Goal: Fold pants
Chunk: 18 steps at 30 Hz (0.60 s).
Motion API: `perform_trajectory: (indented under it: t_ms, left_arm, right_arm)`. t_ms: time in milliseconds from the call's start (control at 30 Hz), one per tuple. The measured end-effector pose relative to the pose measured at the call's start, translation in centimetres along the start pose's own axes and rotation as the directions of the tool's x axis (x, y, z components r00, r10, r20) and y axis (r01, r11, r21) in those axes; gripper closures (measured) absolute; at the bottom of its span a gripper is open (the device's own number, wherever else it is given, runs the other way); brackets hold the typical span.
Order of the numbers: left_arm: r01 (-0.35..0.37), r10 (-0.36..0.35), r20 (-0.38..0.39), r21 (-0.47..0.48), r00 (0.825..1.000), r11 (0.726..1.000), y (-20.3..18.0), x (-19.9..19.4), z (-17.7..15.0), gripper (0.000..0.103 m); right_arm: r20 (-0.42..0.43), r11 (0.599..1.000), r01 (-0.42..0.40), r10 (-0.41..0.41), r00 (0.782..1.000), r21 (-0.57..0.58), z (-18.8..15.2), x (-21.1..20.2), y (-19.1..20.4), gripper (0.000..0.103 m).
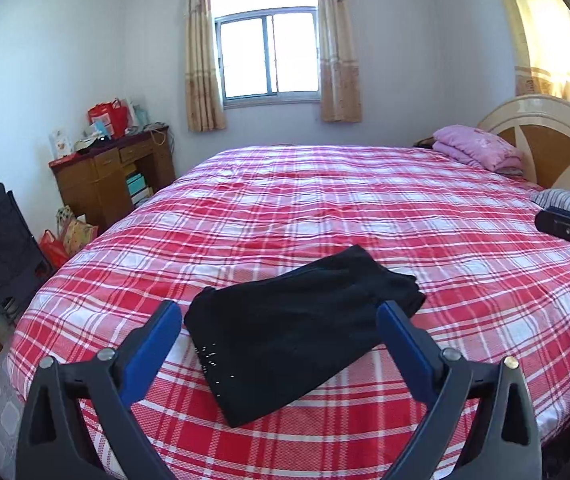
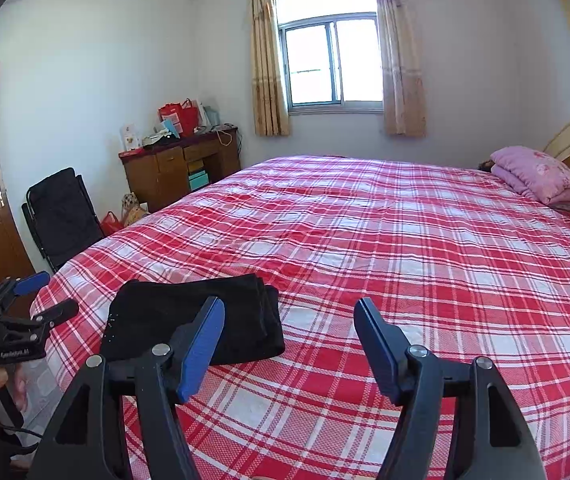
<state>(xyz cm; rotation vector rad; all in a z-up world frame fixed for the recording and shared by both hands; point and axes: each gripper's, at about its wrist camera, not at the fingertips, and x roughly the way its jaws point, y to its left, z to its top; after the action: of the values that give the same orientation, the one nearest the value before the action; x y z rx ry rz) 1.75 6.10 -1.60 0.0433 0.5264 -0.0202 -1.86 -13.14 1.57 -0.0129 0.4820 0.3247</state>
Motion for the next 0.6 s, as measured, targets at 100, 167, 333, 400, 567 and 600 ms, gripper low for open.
perform_trajectory:
  t_ms: [100, 167, 333, 400, 567, 600]
  left_arm:
    - [0.007, -0.007, 0.011, 0.025, 1.000, 1.000, -0.6, -0.4, 0.1, 0.002]
    - [0.003, -0.003, 0.018, 0.032, 1.000, 0.999, -0.8, -0.5, 0.2, 0.002]
    - [0.003, -0.004, 0.027, 0.016, 1.000, 1.000, -0.9, -0.9, 0.3, 0.002]
    - [-0.001, 0.001, 0.028, 0.013, 1.000, 1.000, -0.9, -0.9, 0.2, 0.002]
    - [0.000, 0.000, 0.032, -0.002, 0.999, 1.000, -0.5, -0.9, 0.3, 0.002]
    - [-0.001, 0.001, 0.032, -0.003, 0.999, 1.000, -0.5, -0.9, 0.2, 0.002]
  right_arm:
    - [0.020, 0.999, 0.003, -0.004, 1.000, 0.036, 0.3, -0.6, -0.6, 0.034]
    - [0.018, 0.999, 0.005, -0.005, 1.000, 0.037, 0.4, -0.7, -0.6, 0.034]
    - [0.033, 1.000, 0.011, -0.011, 0.999, 0.005, 0.5, -1.3, 0.2, 0.033]
    - [0.038, 1.000, 0.009, -0.009, 0.999, -0.006, 0.5, -1.4, 0.4, 0.033]
    - [0.043, 1.000, 0.006, -0.005, 0.999, -0.019, 0.5, -1.5, 0.8, 0.033]
    - [0.041, 1.000, 0.008, -0.007, 0.999, -0.019, 0.5, -1.4, 0.8, 0.033]
